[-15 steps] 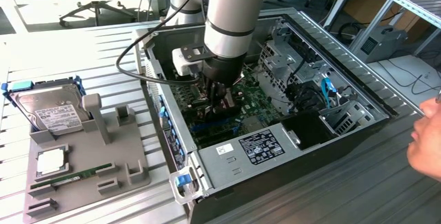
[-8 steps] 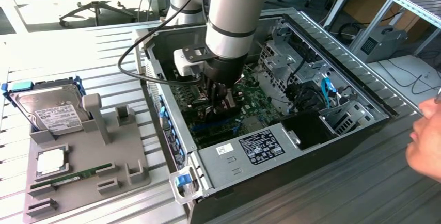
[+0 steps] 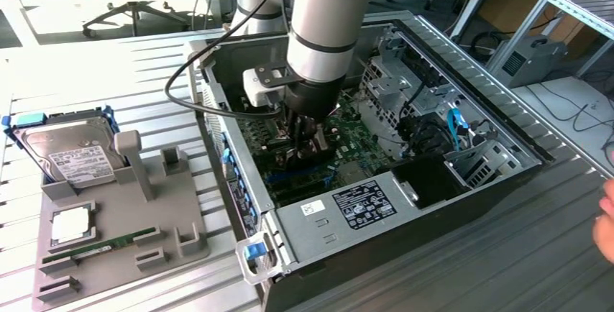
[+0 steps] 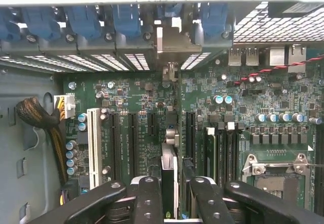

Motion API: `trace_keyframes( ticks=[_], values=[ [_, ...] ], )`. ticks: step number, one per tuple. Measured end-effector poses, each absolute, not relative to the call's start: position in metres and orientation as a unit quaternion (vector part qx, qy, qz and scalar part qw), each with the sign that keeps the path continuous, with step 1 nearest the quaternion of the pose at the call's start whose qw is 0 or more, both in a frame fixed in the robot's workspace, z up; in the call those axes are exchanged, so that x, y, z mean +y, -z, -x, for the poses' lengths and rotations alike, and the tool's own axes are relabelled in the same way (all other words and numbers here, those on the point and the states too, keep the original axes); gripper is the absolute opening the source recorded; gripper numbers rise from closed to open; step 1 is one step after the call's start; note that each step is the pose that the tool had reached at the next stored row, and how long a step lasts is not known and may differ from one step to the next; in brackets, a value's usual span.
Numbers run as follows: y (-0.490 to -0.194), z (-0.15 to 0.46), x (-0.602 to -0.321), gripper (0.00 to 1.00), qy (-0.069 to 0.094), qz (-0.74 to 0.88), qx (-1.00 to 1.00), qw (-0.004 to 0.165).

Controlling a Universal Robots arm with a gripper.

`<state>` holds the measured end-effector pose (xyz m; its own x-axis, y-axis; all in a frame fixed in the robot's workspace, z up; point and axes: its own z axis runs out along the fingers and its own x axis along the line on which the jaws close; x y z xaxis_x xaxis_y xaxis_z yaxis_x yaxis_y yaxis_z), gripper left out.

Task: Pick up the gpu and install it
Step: 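Insert the gpu into the slot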

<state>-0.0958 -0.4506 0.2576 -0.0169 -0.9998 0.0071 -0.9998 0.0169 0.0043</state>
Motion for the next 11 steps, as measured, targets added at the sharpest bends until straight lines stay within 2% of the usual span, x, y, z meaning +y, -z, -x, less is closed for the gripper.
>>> trace_keyframes(
  ticks=[6, 7, 9, 10, 11],
  values=[
    [-0.2503, 0.1016, -0.4498, 0.28, -0.001, -0.701, -0.713, 0.004],
    [-0.2504, 0.1016, -0.4499, 0.34, -0.001, -0.701, -0.713, 0.004],
    [-0.2508, 0.1017, -0.45, 0.34, -0.001, -0.701, -0.713, 0.004],
    [-0.2509, 0.1017, -0.45, 0.4, -0.001, -0.701, -0.713, 0.004],
    [-0.2508, 0.1017, -0.45, 0.4, -0.001, -0.701, -0.713, 0.004]
  ],
)
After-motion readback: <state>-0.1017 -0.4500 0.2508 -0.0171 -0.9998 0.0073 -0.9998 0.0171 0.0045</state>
